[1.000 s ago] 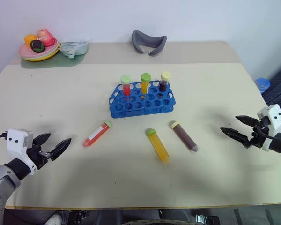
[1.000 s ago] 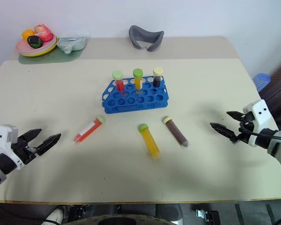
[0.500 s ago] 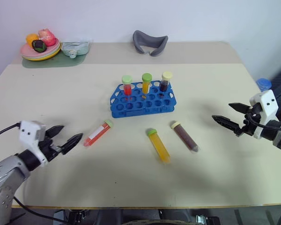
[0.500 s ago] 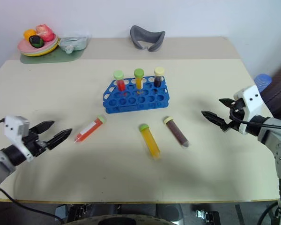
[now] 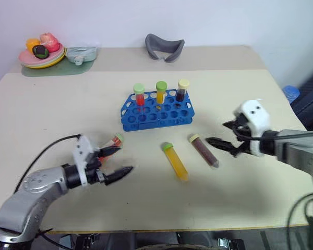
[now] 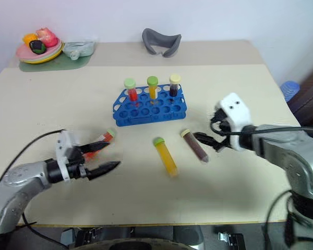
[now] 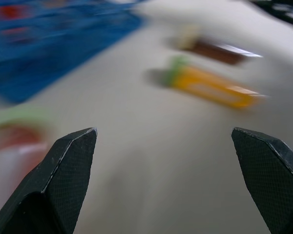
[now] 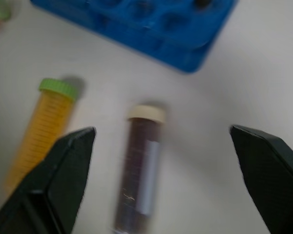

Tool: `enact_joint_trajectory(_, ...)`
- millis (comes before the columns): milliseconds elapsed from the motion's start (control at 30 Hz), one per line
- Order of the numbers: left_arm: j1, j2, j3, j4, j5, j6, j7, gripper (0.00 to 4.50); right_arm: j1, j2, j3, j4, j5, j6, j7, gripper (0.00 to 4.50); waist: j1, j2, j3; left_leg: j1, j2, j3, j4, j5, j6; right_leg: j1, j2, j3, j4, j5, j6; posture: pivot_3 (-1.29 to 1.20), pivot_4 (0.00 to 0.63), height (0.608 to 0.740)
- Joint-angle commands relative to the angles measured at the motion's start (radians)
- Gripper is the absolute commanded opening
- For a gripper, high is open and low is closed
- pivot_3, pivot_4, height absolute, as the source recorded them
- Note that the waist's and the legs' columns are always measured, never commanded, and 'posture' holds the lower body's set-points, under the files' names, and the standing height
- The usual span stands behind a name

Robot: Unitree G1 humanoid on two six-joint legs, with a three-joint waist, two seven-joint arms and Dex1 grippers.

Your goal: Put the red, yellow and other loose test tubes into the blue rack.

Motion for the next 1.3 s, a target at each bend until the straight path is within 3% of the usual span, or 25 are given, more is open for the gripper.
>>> enact_joint_trajectory(33,-0.005,-0.002,-0.041,-0.046,0.011,-0.028,-0.010,4.50,-0.052,0.013,0.063,-0.005,0.059,0.050,-0.146,4.46,0.007,0.000,0.000,-0.001,0.000,0.000,0.000,0.000,0.000,-0.001,-0.001,0.000,0.000,0.000,0.000,0.00,0.150,0.740)
enact_joint_trajectory(200,-0.004,0.005,-0.086,-0.058,0.028,-0.051,-0.025,4.50,-0.116,0.014,0.114,0.105,0.225,0.050,-0.352,4.46,0.001,0.000,0.000,-0.006,0.000,0.000,0.001,0.000,0.000,-0.004,-0.001,-0.001,0.000,0.000,0.000,0.00,0.150,0.740)
enact_joint_trajectory(500,-0.003,-0.008,-0.109,-0.060,0.029,-0.067,-0.012,4.50,-0.219,-0.077,0.232,0.258,0.590,0.050,-0.663,4.46,-0.004,0.001,0.001,-0.006,0.000,0.000,0.001,0.000,0.000,-0.005,-0.001,-0.001,0.001,0.000,0.000,0.00,0.150,0.740)
enact_joint_trajectory(700,0.014,-0.027,-0.128,-0.057,0.021,-0.063,-0.001,4.50,-0.258,-0.060,0.321,0.369,0.775,0.050,-0.923,4.46,-0.002,0.001,0.000,-0.006,0.000,0.000,0.002,0.000,0.001,-0.005,-0.001,-0.001,0.001,0.000,0.000,0.00,0.150,0.740)
enact_joint_trajectory(967,0.023,-0.032,-0.133,-0.059,0.023,-0.065,0.006,4.50,-0.307,-0.187,0.535,0.412,1.156,-0.177,-1.250,4.46,-0.003,0.001,0.001,-0.011,0.000,-0.001,0.003,0.000,0.001,-0.010,-0.001,-0.001,0.003,0.000,0.000,0.00,0.150,0.740)
enact_joint_trajectory(1267,0.012,-0.037,-0.131,-0.048,0.023,-0.065,0.006,4.50,-0.332,-0.244,0.630,0.405,1.212,-0.302,-1.316,4.46,-0.002,0.001,0.001,-0.012,0.000,-0.001,0.003,0.000,0.001,-0.011,0.000,-0.001,0.003,0.000,0.000,0.00,0.150,0.740)
enact_joint_trajectory(1300,0.010,-0.037,-0.132,-0.047,0.024,-0.065,0.006,4.50,-0.331,-0.244,0.632,0.406,1.212,-0.309,-1.318,4.23,-0.002,0.001,0.001,-0.011,0.000,-0.001,0.003,0.000,0.001,-0.011,0.000,-0.001,0.003,0.000,0.000,0.00,0.150,0.740)
